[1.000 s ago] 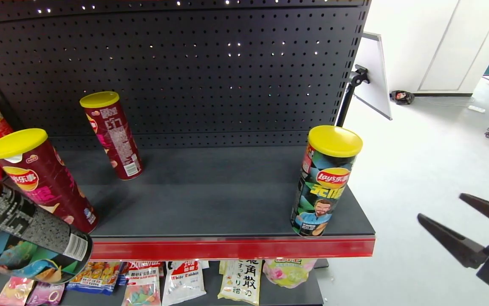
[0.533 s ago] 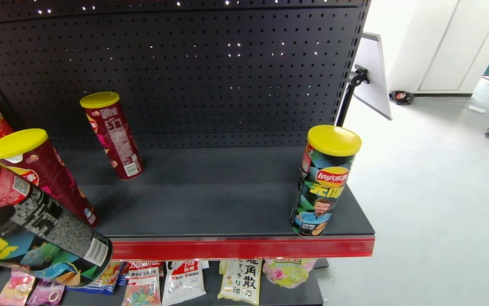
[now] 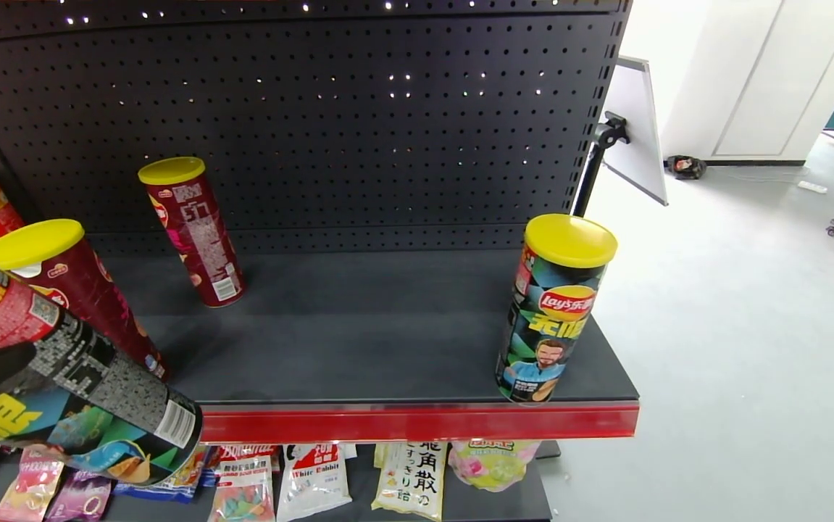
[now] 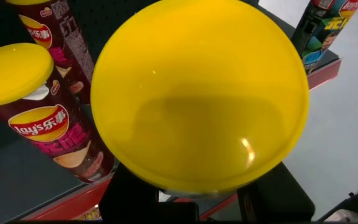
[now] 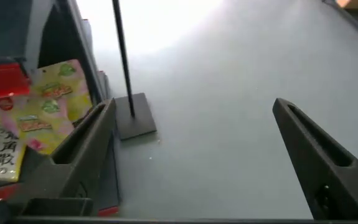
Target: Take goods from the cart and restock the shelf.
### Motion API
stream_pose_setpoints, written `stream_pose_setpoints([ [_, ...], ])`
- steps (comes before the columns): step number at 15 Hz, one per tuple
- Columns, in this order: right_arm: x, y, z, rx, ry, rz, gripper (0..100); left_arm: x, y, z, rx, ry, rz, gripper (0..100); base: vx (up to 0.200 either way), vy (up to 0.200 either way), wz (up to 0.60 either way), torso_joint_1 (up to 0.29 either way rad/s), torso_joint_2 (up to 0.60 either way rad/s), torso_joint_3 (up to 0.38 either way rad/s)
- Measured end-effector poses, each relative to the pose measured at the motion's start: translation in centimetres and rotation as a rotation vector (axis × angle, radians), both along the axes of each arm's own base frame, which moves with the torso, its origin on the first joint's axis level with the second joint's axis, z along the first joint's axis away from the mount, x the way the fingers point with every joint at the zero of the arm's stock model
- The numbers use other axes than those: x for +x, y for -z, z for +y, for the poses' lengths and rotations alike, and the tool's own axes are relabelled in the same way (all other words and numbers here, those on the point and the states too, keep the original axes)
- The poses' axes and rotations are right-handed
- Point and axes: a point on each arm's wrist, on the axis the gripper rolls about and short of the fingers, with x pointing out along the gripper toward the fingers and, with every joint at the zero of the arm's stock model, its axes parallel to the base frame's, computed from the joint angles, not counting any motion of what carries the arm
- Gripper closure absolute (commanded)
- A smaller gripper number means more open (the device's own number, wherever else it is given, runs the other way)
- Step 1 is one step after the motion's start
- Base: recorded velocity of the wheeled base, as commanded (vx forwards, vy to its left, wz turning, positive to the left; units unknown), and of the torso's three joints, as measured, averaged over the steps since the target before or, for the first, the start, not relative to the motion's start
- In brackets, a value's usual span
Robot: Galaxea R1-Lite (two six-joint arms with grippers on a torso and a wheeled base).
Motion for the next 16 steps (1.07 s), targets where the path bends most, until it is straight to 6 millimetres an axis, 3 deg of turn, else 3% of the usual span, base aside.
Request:
stream_pose_setpoints([
  [4,0.1,2.9,0.4,-0.002,-0.224,-0.184,0,0.0,0.3,0.0,-0.001,0.003,0.006,100,0.0,0.0,0.0,0.0,0.0,0.0],
  [6,0.2,4.0,0.3,0.035,-0.292,-0.172,0,-0.3,0.7,0.0,-0.001,0.004,0.009,100,0.0,0.0,0.0,0.0,0.0,0.0],
  [11,0.1,4.6,-0.1,0.063,-0.177,-0.17,0,-2.1,1.4,0.1,-0.018,-0.001,-0.01,100,0.0,0.0,0.0,0.0,0.0,0.0],
  [16,0.0,5.1,-0.1,0.096,-0.187,-0.121,0,-4.0,1.6,0.1,-0.05,-0.006,-0.027,100,0.0,0.0,0.0,0.0,0.0,0.0],
])
